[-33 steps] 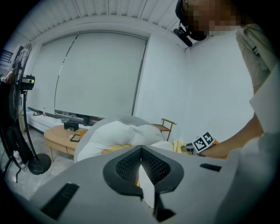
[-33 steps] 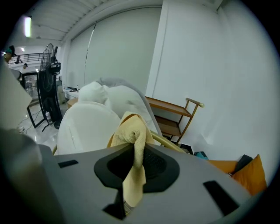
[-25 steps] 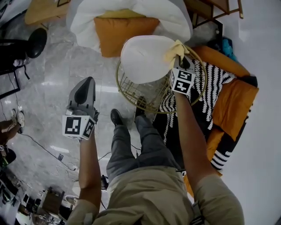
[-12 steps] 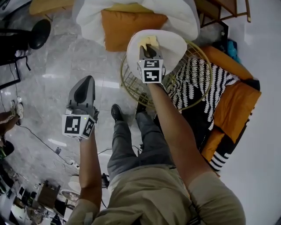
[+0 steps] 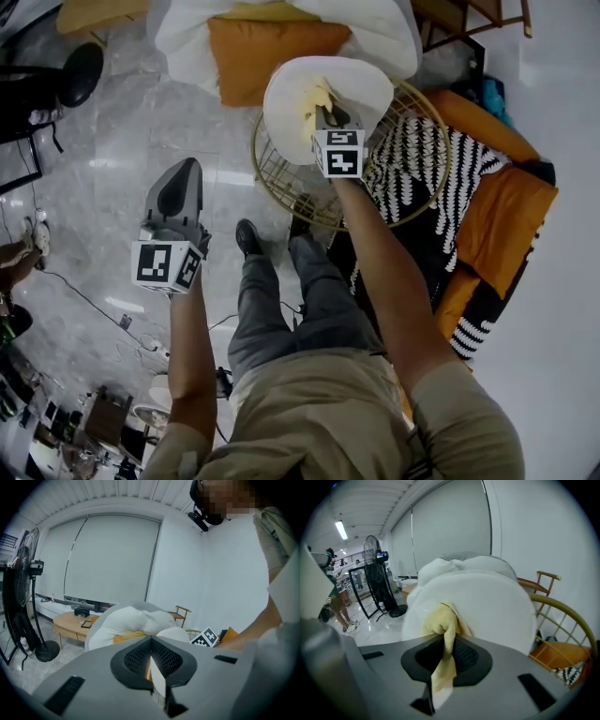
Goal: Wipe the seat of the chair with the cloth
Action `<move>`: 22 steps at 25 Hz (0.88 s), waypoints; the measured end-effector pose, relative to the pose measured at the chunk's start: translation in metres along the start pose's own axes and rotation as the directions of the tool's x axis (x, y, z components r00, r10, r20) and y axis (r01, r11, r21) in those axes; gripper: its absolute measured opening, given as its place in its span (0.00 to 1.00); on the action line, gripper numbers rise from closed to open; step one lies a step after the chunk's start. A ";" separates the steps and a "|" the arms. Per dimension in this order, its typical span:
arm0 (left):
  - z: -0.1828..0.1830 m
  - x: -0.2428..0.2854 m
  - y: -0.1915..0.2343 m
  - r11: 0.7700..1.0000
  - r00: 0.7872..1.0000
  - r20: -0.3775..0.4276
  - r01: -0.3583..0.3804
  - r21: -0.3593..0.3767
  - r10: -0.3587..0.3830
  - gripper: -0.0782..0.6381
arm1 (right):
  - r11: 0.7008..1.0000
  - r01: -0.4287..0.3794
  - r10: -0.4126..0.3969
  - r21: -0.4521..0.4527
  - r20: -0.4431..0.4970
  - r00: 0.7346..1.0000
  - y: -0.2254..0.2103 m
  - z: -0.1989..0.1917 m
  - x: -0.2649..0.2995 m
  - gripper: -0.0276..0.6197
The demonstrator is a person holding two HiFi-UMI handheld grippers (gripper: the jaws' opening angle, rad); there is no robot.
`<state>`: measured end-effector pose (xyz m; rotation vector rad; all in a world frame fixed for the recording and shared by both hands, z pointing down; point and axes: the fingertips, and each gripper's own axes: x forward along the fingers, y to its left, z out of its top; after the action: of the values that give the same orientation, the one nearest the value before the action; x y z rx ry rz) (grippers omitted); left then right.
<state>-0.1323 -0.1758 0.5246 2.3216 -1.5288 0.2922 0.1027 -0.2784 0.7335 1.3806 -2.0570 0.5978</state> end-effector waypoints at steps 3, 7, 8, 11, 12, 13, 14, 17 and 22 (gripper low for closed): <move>-0.001 0.004 -0.007 1.000 1.000 -0.008 0.013 0.000 -0.013 0.13 | 0.985 0.154 -0.153 0.076 -0.024 0.988 -0.082 -0.019 -0.024 0.13; -0.001 0.007 -0.012 1.000 1.000 -0.021 0.013 -0.012 -0.013 0.13 | 0.932 0.325 -0.319 0.163 -0.064 0.946 -0.166 -0.041 -0.062 0.12; -0.001 0.008 -0.014 1.000 1.000 -0.023 0.013 -0.015 -0.013 0.13 | 0.927 0.339 -0.332 0.161 -0.068 0.941 -0.175 -0.045 -0.068 0.12; -0.006 0.012 -0.017 1.000 0.999 -0.027 0.018 -0.020 -0.018 0.13 | 0.932 0.338 -0.331 0.129 -0.073 0.941 -0.180 -0.050 -0.073 0.12; -0.007 0.013 -0.018 1.000 0.999 -0.028 0.020 -0.019 -0.020 0.13 | 0.936 0.331 -0.324 0.118 -0.072 0.943 -0.177 -0.051 -0.072 0.12; -0.009 0.014 -0.017 1.000 0.999 -0.025 0.023 -0.015 -0.023 0.13 | 0.940 0.322 -0.316 0.109 -0.071 0.946 -0.173 -0.051 -0.070 0.12; -0.009 0.014 -0.015 1.000 0.999 -0.021 0.025 -0.009 -0.025 0.13 | 0.944 0.315 -0.309 0.102 -0.069 0.949 -0.169 -0.051 -0.068 0.12; -0.011 0.015 -0.012 1.000 1.000 -0.014 0.019 -0.014 -0.019 0.13 | 0.946 0.310 -0.305 0.094 -0.065 0.950 -0.166 -0.050 -0.067 0.12; -0.009 0.009 -0.004 0.999 1.000 0.003 0.009 -0.036 -0.009 0.13 | 0.944 0.320 -0.315 0.075 -0.071 0.946 -0.166 -0.047 -0.071 0.12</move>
<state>-0.1245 -0.1785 0.5358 2.3020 -1.5121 0.2566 0.2886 -0.2609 0.7259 1.6813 -1.7287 0.5826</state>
